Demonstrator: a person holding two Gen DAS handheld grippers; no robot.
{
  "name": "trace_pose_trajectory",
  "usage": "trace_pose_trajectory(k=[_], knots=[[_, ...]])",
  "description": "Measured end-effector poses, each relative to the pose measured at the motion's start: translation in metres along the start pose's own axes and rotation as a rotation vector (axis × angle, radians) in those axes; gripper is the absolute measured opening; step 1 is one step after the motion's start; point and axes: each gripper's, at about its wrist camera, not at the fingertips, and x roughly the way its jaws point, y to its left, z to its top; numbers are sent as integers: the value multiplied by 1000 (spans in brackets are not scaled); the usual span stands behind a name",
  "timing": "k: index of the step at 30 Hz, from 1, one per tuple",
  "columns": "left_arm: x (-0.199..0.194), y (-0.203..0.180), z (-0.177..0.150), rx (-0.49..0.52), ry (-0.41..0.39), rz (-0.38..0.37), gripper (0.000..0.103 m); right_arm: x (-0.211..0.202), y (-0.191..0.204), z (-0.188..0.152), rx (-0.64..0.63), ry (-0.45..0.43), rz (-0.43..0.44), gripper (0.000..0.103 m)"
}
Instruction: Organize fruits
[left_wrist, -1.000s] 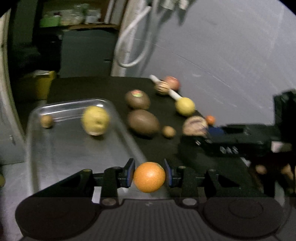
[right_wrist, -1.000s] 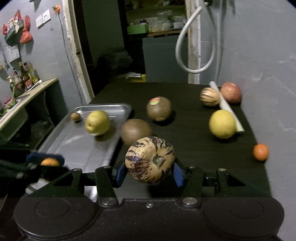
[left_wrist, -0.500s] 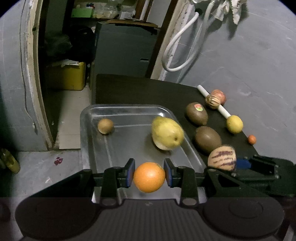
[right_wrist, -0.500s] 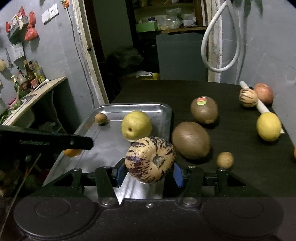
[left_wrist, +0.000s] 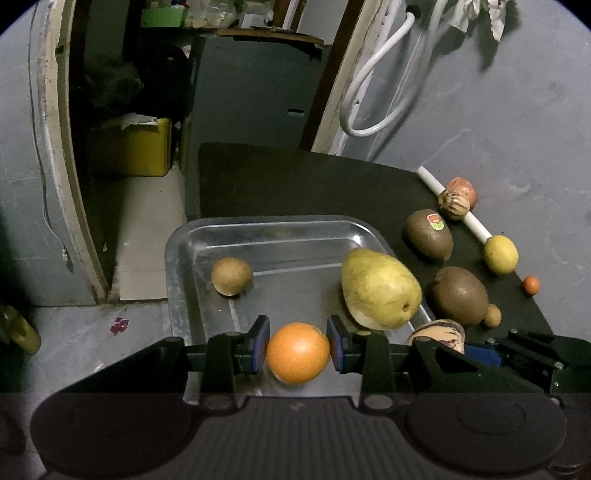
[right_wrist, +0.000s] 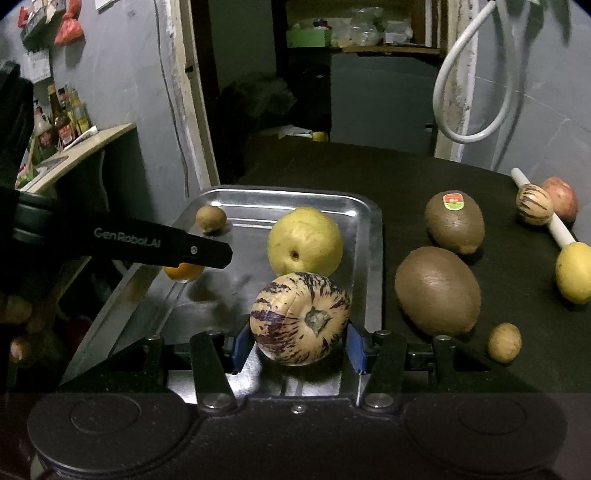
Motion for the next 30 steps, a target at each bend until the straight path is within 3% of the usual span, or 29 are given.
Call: trace_pose_trajectory(k=[15, 27, 30], knots=[[5, 9, -5, -33, -6, 14, 40, 8, 0, -3, -27, 10, 21, 55], [-16, 2, 0, -63, -52, 47, 78, -20, -4, -7, -49, -39, 37, 73], [-26, -3, 2, -86, -67, 54, 88, -33, -8, -10, -30, -60, 34, 82]])
